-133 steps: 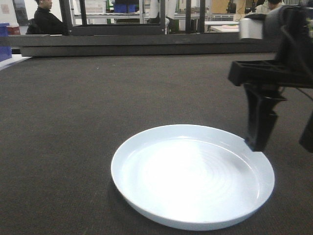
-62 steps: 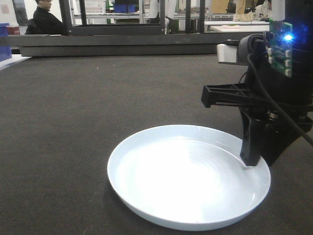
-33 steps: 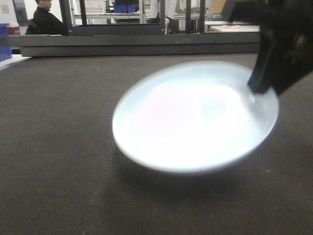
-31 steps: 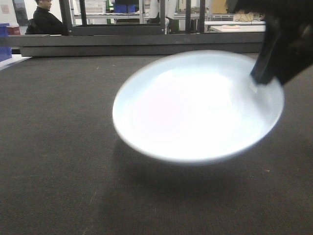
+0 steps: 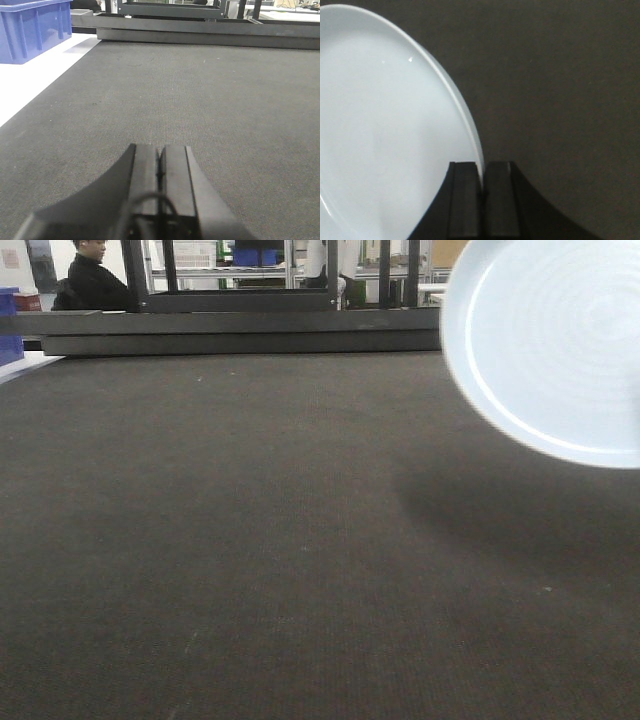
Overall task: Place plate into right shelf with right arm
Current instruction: 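Pinch the plate rim with the right gripper and lift it up, then drive the base away from the table holding the plate in the right gripper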
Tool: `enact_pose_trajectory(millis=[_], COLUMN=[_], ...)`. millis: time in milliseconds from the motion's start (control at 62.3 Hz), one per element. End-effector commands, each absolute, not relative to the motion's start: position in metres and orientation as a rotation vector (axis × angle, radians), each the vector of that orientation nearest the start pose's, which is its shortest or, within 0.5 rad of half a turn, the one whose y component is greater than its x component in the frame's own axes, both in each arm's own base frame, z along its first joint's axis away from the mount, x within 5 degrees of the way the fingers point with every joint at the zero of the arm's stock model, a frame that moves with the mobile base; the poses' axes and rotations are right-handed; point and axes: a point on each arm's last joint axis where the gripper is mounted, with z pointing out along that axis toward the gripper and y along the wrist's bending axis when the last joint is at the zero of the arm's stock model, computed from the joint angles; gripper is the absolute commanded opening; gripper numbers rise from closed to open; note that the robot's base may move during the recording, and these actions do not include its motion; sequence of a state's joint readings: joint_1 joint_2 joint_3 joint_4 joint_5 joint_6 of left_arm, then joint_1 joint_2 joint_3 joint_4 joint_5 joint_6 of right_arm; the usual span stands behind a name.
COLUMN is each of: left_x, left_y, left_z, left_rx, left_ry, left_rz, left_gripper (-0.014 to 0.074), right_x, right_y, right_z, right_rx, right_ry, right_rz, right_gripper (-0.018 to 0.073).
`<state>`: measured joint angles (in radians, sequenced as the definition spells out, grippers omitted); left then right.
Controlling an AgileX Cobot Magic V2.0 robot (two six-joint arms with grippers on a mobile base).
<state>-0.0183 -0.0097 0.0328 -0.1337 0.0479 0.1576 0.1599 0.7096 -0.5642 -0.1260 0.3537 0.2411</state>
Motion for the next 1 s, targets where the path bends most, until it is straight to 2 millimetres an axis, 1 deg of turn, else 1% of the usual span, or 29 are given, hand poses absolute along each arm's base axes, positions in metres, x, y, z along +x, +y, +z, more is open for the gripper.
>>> enact_pose_trajectory(millis=[0, 112, 209, 289, 418, 980], left_x=[0.056, 0.056, 0.056, 0.056, 0.056, 0.056], left_y=[-0.001, -0.001, -0.001, -0.001, -0.001, -0.001], left_z=[0.203, 0.203, 0.203, 0.203, 0.203, 0.203], left_rx=[0.016, 0.016, 0.016, 0.016, 0.016, 0.016], left_ry=[1.465, 1.465, 1.465, 1.465, 1.465, 1.465], left_rz=[-0.005, -0.005, -0.005, -0.005, -0.005, -0.005], left_gripper=[-0.0128, -0.0128, -0.0128, -0.0128, -0.0128, -0.0128], right_x=[0.133, 0.115, 0.100, 0.084, 0.073, 0.072], right_y=[0.017, 0.015, 0.012, 0.010, 0.008, 0.008], right_z=[0.326, 0.327, 0.333, 0.341, 0.344, 0.343], right_rx=[-0.055, -0.055, -0.051, -0.047, -0.044, -0.042], right_ry=[1.741, 1.657, 1.592, 1.513, 1.466, 1.478], right_rz=[0.125, 0.135, 0.139, 0.145, 0.148, 0.145], right_gripper=[0.0050, 0.0050, 0.0050, 0.0050, 0.0050, 0.0050])
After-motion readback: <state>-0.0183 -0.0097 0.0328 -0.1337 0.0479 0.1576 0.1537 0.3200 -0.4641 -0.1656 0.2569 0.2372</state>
